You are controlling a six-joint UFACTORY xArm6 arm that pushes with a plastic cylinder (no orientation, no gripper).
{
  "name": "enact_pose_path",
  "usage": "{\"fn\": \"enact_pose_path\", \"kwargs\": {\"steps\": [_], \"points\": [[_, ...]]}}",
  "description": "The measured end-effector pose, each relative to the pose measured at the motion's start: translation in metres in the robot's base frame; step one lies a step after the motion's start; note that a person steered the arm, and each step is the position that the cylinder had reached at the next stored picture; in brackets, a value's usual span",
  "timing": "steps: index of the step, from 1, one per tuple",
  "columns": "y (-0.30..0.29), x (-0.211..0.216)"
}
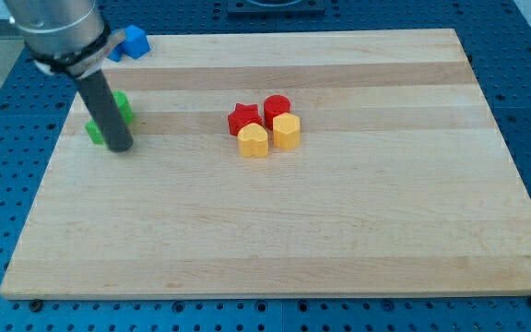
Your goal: Slide the green blocks near to the blue blocks
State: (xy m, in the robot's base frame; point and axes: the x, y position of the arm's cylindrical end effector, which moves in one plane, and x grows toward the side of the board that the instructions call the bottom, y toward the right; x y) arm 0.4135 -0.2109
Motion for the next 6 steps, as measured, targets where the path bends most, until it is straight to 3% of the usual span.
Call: {"fn": "enact_pose_path", "kwargs": {"steps": [2, 4, 6], "points": [[0.003, -0.043], [0.013, 0.011], [-0.029, -0.019]]}}
